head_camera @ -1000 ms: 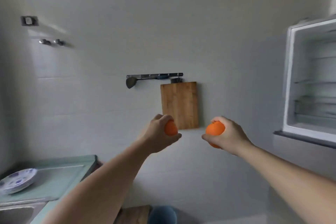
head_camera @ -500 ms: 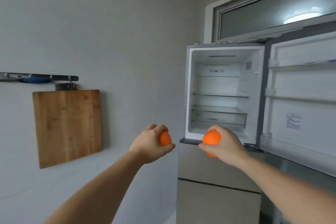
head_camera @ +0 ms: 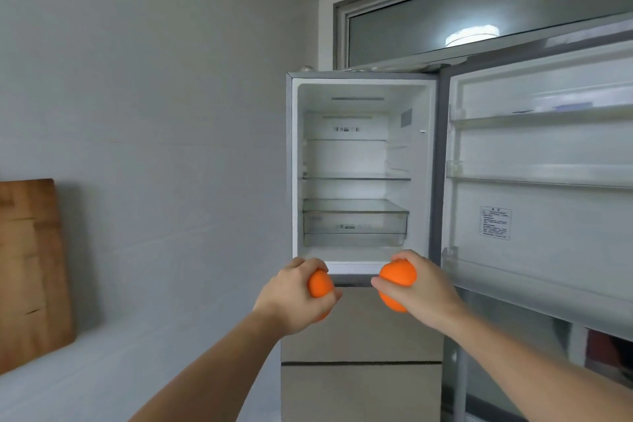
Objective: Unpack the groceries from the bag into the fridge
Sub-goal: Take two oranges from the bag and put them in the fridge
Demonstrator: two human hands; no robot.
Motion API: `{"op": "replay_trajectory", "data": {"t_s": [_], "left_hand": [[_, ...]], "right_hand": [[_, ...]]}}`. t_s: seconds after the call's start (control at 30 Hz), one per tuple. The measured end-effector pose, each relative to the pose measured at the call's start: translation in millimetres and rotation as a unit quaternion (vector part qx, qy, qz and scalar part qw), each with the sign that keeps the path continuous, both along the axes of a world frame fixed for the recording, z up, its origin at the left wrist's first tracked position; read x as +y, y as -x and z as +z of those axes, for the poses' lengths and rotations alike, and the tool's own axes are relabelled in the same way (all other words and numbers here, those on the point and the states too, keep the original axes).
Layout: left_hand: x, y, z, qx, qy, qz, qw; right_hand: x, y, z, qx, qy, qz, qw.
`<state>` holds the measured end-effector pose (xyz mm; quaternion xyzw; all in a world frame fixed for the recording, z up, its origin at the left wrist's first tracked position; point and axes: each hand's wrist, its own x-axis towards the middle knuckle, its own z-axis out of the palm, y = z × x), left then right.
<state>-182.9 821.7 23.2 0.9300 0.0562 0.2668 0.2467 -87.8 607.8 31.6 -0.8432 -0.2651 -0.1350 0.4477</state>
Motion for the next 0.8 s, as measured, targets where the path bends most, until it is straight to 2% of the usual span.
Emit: {"op": "replay_trajectory", "data": {"t_s": [0.33,0.63,0.8], "left_hand": [[19,-117,2,0.028,-0.029,0.0,0.999],[26,-218,-11,0.049,-0.041,0.009,0.998],[26,-274,7,0.013,-0.028,0.0,1.0]], "right_hand": [[33,-116,-19,0.031,-0.035,-0.003,0.999],[11,-215,-31,0.059,-0.041,-0.01,0.997],[17,-258,-21,0.047,-0.047,-0.02,0.998]]}}
